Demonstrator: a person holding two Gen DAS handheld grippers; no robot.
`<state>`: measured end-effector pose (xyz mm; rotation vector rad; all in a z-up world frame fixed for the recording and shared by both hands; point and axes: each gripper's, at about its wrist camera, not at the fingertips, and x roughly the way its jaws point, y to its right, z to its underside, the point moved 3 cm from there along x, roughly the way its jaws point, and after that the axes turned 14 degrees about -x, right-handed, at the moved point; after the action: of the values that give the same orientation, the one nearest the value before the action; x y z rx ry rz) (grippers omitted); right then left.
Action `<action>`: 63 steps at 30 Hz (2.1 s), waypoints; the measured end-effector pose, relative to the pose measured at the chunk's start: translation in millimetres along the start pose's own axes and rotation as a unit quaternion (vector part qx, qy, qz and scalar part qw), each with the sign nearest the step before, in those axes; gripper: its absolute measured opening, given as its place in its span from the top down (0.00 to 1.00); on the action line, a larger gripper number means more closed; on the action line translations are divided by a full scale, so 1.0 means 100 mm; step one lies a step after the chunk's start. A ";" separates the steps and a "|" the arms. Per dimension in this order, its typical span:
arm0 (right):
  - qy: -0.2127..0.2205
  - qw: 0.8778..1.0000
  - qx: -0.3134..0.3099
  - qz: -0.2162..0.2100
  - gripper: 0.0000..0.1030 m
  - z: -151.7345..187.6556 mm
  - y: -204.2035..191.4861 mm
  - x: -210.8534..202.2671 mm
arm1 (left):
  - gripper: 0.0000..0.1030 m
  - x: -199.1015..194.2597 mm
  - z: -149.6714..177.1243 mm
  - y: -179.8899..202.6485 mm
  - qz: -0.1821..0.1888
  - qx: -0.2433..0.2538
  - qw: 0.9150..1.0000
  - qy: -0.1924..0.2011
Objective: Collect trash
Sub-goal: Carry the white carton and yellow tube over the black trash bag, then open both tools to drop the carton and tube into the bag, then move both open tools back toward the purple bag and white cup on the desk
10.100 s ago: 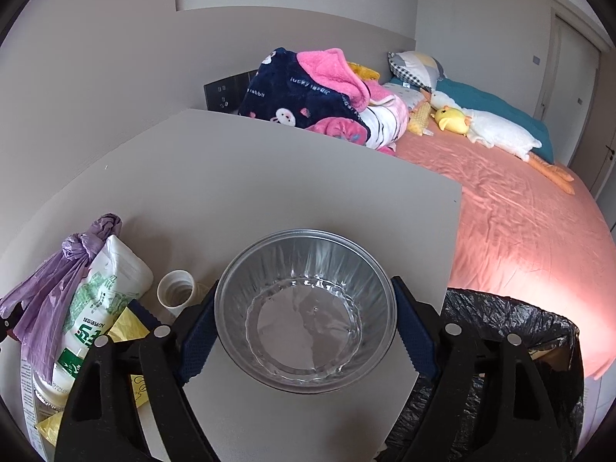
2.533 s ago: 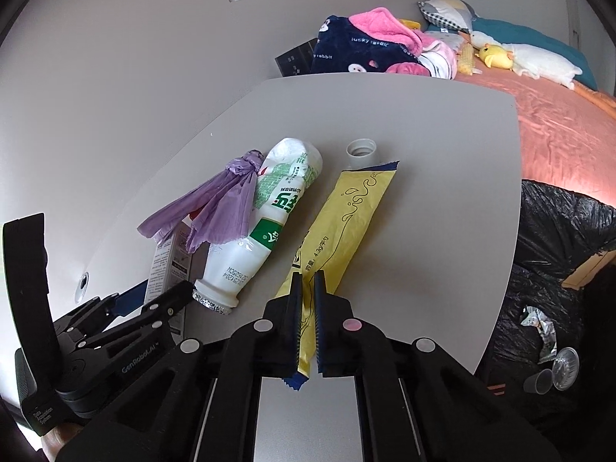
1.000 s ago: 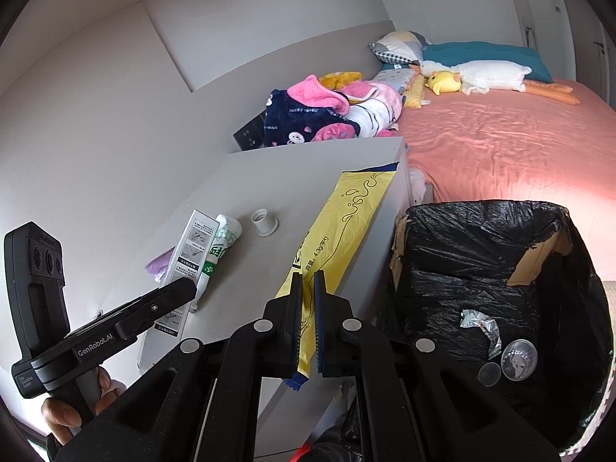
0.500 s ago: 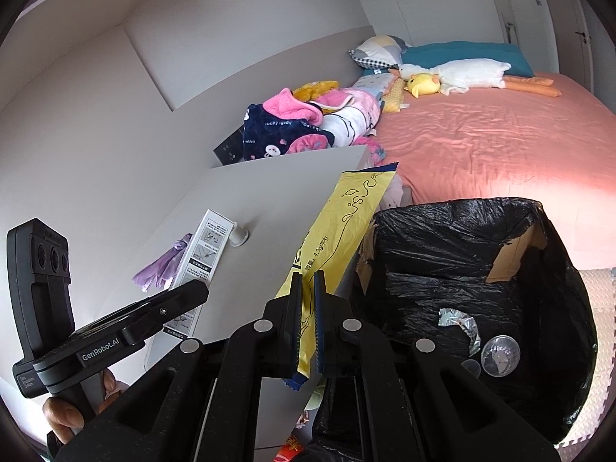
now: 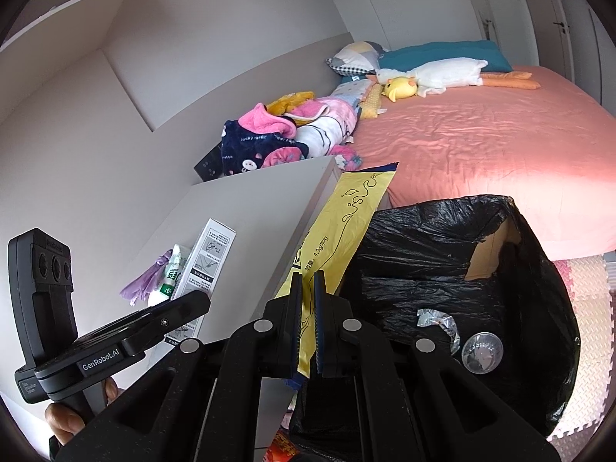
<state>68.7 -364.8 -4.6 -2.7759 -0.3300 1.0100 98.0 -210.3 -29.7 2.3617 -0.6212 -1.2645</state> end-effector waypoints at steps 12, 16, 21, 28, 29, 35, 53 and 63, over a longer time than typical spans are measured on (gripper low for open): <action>0.007 0.999 0.026 0.028 0.94 0.03 0.31 -0.13 | 0.73 0.20 -0.01 0.26 0.024 0.022 0.999 -0.028; 0.010 0.999 0.036 0.039 0.94 0.03 0.44 -0.17 | 0.73 0.32 -0.05 0.33 0.034 0.029 0.998 -0.043; 0.011 0.997 0.048 0.059 0.88 -0.02 0.63 -0.24 | 0.50 0.48 -0.06 0.45 0.044 0.037 0.996 -0.069; 0.051 0.987 0.080 0.127 0.28 -0.02 0.90 -0.45 | 0.06 0.44 -0.16 0.44 0.014 0.045 0.998 -0.028; 0.052 0.987 0.084 0.126 0.28 -0.02 0.92 -0.46 | 0.06 0.43 -0.15 0.42 0.015 0.043 0.999 -0.028; 0.046 0.988 0.083 0.121 0.28 0.00 0.92 -0.40 | 0.06 0.45 -0.15 0.32 0.011 0.028 0.999 -0.031; 0.034 0.994 0.047 0.091 0.28 -0.03 0.52 -0.15 | 0.06 0.23 -0.22 0.02 -0.010 0.013 1.000 -0.002; 0.028 0.997 0.024 0.067 0.28 -0.07 0.18 0.07 | 0.06 0.04 -0.29 -0.22 -0.021 0.011 0.999 0.021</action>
<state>81.2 -380.9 -8.2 -2.8084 -0.1112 0.9526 128.6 -190.9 -29.3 2.4252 -0.5784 -1.2286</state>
